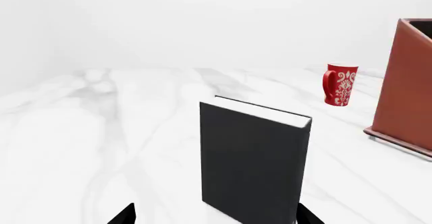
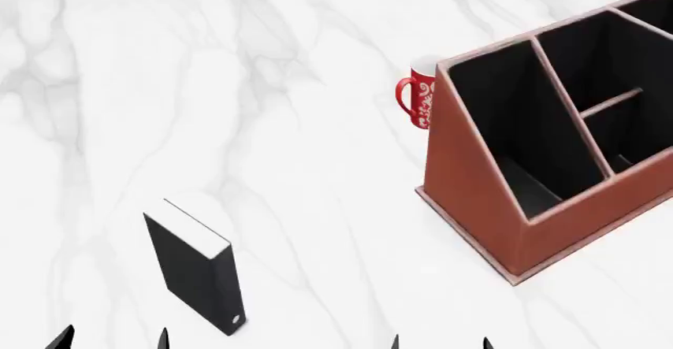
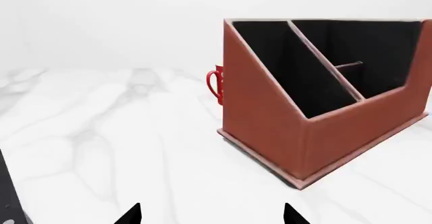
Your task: Pick up the book and place it in the left compartment of the caddy.
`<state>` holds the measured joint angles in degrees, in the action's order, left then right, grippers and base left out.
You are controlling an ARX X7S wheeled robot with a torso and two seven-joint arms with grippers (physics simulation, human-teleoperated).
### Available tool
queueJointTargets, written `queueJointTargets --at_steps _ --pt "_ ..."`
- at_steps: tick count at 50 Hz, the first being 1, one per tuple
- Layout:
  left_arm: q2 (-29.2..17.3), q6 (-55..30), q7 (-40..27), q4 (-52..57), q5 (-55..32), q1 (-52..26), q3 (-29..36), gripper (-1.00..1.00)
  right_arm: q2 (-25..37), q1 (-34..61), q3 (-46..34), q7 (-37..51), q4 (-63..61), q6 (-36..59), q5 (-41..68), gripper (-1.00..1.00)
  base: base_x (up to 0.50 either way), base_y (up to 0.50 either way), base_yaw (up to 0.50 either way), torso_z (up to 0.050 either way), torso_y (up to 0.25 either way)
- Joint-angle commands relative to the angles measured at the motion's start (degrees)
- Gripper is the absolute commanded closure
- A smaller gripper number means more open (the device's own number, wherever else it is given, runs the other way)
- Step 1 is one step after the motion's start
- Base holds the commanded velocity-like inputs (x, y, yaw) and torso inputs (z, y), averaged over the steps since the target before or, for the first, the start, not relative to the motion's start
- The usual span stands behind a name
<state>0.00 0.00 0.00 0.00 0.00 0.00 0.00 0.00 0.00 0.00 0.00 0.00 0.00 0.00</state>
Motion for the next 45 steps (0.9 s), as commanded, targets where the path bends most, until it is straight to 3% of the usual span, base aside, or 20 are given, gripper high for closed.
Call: queueJointTargets --at_steps 1,3,4,5,6,14,26,36,45 --pt "-0.99 -0.58 -0.75 1.65 -1.49 0.52 0.73 -1.00 0.83 -0.06 -1.63 1.24 -0.75 0.70 0.39 -1.00 0.00 0.00 0.00 0.000 0.000" --pt "-1.89 -3.04 -0.93 3.71 0.00 1.18 1.80 -1.00 1.16 -0.22 -2.27 1.54 -1.19 0.95 0.28 -1.00 0.00 0.00 0.00 0.000 0.000" --pt "-1.17 8.59 -1.68 -8.59 2.00 -4.73 0.89 -1.00 0.28 2.91 1.07 0.89 8.59 -1.71 3.99 -1.00 0.00 0.00 0.00 0.000 0.000" --pt "-1.41 0.00 -0.25 0.00 -0.49 0.86 1.25 -1.00 1.13 0.07 -2.10 1.43 0.00 0.05 0.29 -1.00 0.00 0.00 0.00 0.000 0.000" --pt "-1.62 -2.34 -0.66 3.87 -0.60 1.35 1.38 -1.00 1.34 -0.28 -2.41 1.86 -0.93 0.42 0.33 -1.00 0.00 0.00 0.00 0.000 0.000" --pt "-2.74 -7.76 -3.98 11.68 -0.26 1.69 2.09 -1.00 2.46 -0.31 -3.42 4.21 -8.65 5.07 1.52 -1.00 0.00 0.00 0.00 0.000 0.000" --pt "-4.24 -29.58 -5.41 44.37 -1.92 1.08 3.63 -1.00 4.08 0.29 -5.25 6.12 -37.26 20.08 3.45 -1.00 0.00 0.00 0.00 0.000 0.000" --pt "-5.71 -37.16 -6.43 55.06 -4.01 -0.86 1.11 -1.00 5.12 2.33 -0.86 9.25 -50.94 28.26 5.85 -1.00 0.00 0.00 0.00 0.000 0.000" --pt "-6.71 -37.72 -7.56 55.78 -4.64 -1.32 -0.73 -1.00 5.71 2.51 5.67 12.44 -54.76 29.94 7.59 -1.00 0.00 0.00 0.00 0.000 0.000"
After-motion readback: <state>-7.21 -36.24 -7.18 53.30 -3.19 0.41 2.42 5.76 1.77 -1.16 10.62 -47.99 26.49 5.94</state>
